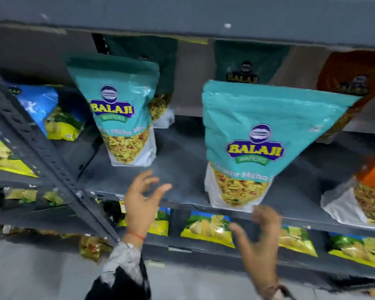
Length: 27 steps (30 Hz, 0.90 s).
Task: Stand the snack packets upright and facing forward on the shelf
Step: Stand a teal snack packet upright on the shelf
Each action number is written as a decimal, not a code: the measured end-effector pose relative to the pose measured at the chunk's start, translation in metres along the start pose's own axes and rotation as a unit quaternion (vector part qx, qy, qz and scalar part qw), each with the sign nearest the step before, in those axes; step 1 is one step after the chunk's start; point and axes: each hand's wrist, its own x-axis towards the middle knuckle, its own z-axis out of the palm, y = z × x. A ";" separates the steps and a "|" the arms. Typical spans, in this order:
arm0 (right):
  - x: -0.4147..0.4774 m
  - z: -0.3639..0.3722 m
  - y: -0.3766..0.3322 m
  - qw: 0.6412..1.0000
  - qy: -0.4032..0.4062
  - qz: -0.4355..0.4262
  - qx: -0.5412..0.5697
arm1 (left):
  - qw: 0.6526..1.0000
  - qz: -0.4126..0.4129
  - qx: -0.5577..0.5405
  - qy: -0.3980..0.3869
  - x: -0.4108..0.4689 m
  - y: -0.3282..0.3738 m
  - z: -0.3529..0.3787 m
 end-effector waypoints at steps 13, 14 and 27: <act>0.125 0.255 -0.027 0.873 -0.451 0.184 -0.032 | 0.981 -0.078 0.087 -0.156 0.158 -0.027 -0.095; 0.115 0.255 -0.027 0.914 -0.358 0.187 -0.030 | 0.982 -0.078 0.070 -0.159 0.154 -0.031 -0.098; 0.038 0.234 -0.038 0.947 -0.274 0.157 -0.063 | 0.972 -0.093 -0.021 -0.213 0.099 -0.050 -0.132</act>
